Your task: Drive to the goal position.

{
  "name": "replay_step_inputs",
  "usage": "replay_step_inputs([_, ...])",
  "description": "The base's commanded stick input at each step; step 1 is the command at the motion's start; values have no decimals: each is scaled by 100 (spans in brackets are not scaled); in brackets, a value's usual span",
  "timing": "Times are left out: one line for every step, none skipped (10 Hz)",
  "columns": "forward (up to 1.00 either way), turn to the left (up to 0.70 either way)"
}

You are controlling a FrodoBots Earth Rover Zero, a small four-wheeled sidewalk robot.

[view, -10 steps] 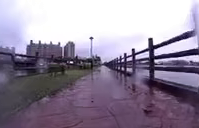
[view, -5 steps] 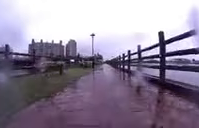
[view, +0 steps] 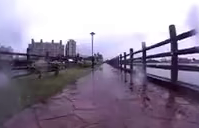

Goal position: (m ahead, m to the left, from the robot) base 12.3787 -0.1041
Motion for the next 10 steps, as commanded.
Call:
replay_step_inputs([100,0])
replay_step_inputs([100,0])
replay_step_inputs([100,0])
replay_step_inputs([100,-4])
replay_step_inputs([100,-13])
replay_step_inputs([100,-25])
replay_step_inputs([100,0])
replay_step_inputs([100,0])
replay_step_inputs([100,0])
replay_step_inputs([100,0])
